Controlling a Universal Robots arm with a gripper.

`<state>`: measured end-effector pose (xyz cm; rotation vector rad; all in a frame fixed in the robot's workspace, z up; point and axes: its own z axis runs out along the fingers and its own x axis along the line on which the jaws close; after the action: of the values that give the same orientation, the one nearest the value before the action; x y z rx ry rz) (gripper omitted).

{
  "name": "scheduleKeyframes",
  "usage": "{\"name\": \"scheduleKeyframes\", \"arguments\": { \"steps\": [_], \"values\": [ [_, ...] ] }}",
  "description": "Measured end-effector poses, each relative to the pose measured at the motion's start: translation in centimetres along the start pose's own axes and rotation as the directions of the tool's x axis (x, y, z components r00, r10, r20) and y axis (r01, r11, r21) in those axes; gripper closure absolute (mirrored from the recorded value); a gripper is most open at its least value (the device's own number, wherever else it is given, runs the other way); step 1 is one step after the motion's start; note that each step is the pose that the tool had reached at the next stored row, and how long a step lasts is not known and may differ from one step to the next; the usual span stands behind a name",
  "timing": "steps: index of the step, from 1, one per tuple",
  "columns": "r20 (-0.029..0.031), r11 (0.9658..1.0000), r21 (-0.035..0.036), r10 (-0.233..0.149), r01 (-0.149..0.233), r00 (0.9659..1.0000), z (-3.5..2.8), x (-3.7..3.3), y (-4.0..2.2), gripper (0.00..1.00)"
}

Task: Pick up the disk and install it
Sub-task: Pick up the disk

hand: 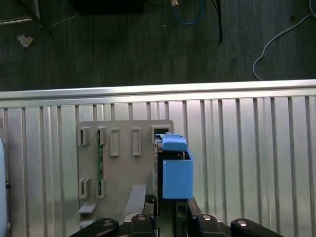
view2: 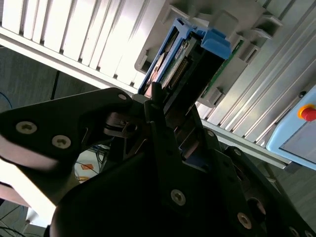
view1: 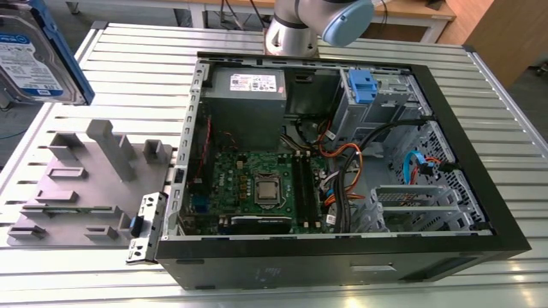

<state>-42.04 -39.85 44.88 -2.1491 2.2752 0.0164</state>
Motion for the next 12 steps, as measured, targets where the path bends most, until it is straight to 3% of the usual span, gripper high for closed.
{"name": "scheduleKeyframes", "arguments": {
  "steps": [12],
  "values": [
    [0.0001,1.0,0.0001,0.0,0.0,1.0,-2.15,-0.03,0.0,0.65]
  ]
}}
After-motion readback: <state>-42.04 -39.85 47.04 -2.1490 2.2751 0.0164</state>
